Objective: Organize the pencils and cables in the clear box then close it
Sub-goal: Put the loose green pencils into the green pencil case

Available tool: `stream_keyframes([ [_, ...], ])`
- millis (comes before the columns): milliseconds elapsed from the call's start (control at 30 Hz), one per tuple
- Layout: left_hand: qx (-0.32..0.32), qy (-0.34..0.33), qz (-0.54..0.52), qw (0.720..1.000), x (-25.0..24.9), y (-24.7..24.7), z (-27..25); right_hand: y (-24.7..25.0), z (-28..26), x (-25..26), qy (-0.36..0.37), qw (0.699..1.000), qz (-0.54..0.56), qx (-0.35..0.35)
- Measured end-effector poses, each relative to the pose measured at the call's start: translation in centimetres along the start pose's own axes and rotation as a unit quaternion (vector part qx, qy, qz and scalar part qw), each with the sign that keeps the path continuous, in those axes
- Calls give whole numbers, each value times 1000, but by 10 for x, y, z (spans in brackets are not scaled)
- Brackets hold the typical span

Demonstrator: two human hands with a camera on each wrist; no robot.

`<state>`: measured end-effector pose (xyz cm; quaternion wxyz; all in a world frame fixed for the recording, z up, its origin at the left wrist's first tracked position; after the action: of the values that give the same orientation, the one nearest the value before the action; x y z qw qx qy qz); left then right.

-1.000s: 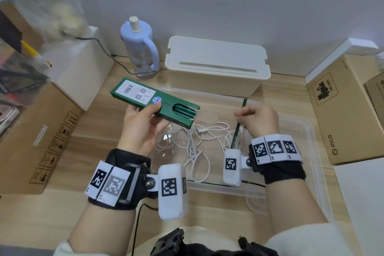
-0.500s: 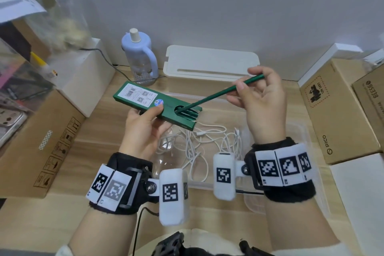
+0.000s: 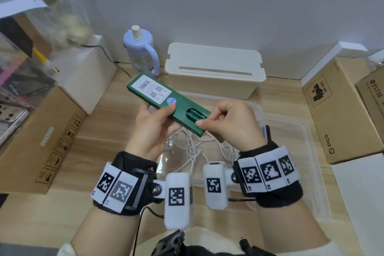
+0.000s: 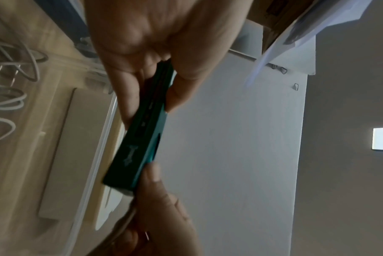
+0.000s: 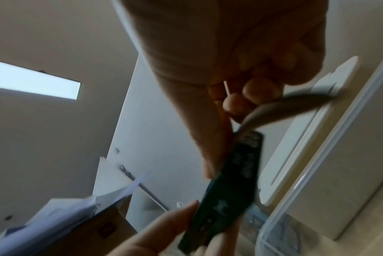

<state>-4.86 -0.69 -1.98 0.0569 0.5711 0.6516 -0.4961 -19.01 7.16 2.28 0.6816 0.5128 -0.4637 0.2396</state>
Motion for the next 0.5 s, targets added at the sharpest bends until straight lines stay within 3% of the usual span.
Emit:
stream_keyframes([
  [133, -1, 26, 11, 1000, 7, 3, 5, -3, 7, -10, 2, 999, -44, -18],
  [233, -37, 12, -10, 999, -2, 17, 9, 3, 13, -31, -30, 998, -45, -20],
  [300, -68, -4, -23, 997, -9, 31, 14, -14, 12, -62, -126, 985, -71, 96],
  [333, -81, -6, -25, 996, -11, 38, 17, -28, 6, -80, -184, 964, -79, 176],
  [433, -102, 7, -18, 995, -9, 49, 24, -70, -17, -120, -288, 870, -67, 395],
  [500, -115, 18, -19, 993, -3, 53, 27, -90, -31, -133, -344, 815, -10, 466],
])
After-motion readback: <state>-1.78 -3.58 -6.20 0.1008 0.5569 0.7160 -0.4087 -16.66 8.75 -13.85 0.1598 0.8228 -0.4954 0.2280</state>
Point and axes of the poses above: each hand's wrist, its own z-axis towards the middle knuckle, its own y-axis out of the back of the hand, x = y × z, the point moved 8 cm from there along z, towards the middle knuckle, and after that the axes turned 11 degrees about y, right-handed, at the moved point
